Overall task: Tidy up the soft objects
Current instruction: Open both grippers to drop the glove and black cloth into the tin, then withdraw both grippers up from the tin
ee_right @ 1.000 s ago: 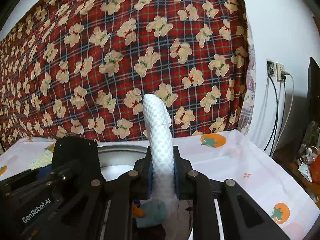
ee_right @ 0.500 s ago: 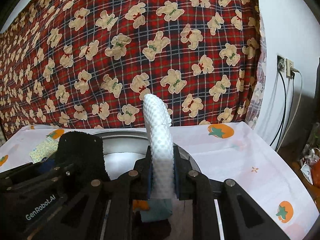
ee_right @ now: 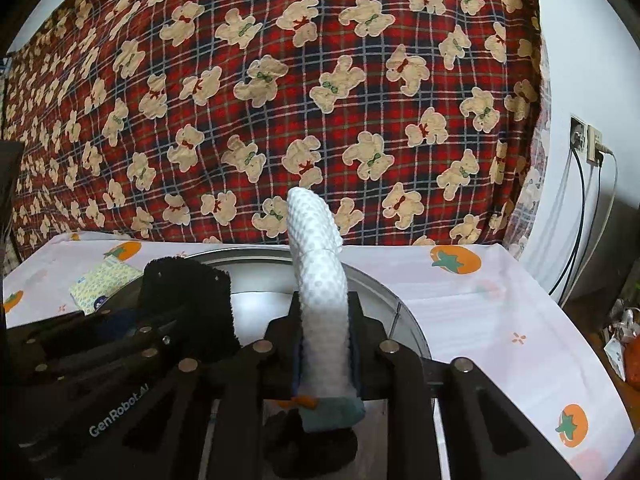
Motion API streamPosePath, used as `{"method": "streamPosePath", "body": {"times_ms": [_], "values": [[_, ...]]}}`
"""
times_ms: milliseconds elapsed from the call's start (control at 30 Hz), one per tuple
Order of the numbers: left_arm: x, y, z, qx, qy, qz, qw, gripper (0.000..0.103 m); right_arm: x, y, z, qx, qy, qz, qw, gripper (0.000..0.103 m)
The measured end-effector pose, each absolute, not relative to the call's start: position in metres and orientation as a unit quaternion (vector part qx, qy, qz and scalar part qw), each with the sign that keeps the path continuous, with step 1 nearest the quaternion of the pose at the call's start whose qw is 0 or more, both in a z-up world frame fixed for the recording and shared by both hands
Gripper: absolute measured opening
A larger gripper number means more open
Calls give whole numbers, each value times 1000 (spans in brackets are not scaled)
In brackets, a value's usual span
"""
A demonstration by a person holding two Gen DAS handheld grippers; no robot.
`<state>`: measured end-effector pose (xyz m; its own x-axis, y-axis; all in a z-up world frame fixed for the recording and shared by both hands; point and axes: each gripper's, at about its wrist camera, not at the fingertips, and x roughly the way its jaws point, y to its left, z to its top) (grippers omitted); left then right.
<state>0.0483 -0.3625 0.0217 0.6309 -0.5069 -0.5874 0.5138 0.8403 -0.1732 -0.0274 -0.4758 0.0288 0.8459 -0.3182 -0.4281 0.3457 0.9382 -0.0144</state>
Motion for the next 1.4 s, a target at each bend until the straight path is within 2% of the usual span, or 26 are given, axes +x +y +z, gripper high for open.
{"method": "streamPosePath", "body": {"times_ms": [100, 200, 267, 300, 367, 433, 567, 900, 1067, 1167, 1400], "values": [[45, -363, 24, 18, 310, -268, 912, 42, -31, -476, 29, 26, 208, -194, 958, 53], [46, -360, 23, 15, 310, -254, 916, 56, -36, -484, 30, 39, 200, -199, 959, 58], [49, -354, 23, -8, 319, -251, 914, 72, -40, -491, 32, 63, 192, -189, 961, 60], [49, -351, 23, -17, 321, -249, 913, 75, -43, -494, 33, 76, 185, -187, 962, 65], [50, -343, 25, -39, 317, -250, 914, 93, -50, -500, 35, 98, 169, -190, 962, 74], [50, -337, 26, -56, 310, -247, 916, 101, -57, -507, 37, 121, 153, -192, 962, 81], [45, -333, 31, -68, 289, -251, 921, 102, -59, -514, 33, 153, 151, -182, 960, 84], [36, -330, 33, -48, 255, -235, 937, 102, -61, -504, 31, 131, 150, -204, 959, 84], [23, -326, 35, -22, 215, -220, 951, 102, -75, -501, 35, 141, 110, -214, 960, 84], [15, -322, 36, -16, 195, -220, 956, 102, -85, -499, 37, 151, 83, -221, 960, 88], [-4, -315, 34, 8, 145, -204, 968, 102, -95, -488, 40, 125, 61, -238, 961, 88]]}}
